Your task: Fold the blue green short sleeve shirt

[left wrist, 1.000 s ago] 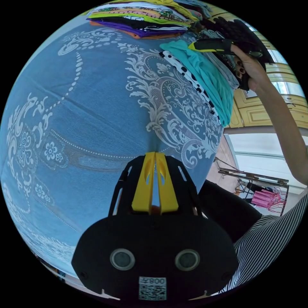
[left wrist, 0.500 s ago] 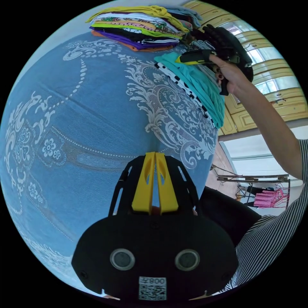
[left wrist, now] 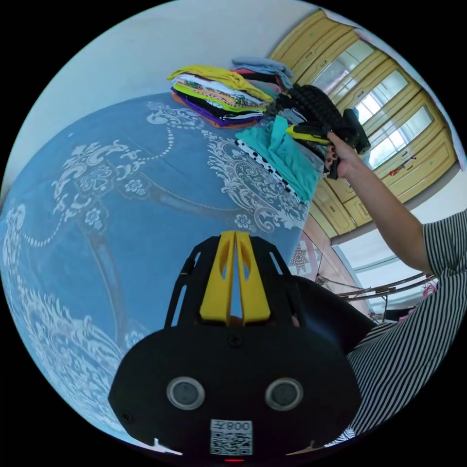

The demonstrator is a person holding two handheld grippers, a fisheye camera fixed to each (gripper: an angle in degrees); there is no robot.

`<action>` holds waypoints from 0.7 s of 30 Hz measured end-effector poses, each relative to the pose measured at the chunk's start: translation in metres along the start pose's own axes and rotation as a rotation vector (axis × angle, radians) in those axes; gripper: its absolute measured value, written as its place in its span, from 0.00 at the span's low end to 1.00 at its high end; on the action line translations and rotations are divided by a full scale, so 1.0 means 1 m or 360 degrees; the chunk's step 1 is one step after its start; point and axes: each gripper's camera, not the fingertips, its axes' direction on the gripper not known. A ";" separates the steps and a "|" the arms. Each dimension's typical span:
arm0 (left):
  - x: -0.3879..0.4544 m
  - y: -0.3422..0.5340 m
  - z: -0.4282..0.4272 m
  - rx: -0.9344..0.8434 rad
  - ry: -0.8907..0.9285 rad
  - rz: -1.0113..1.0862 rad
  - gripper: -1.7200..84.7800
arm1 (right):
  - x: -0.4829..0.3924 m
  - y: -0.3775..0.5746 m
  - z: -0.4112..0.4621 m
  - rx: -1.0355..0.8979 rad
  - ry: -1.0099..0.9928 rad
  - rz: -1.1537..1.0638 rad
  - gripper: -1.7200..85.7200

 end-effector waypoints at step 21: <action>0.042 -0.050 -0.119 0.0189 0.0492 -0.0153 0.02 | -0.097 0.248 -0.044 -0.0656 -0.0159 -0.0596 0.02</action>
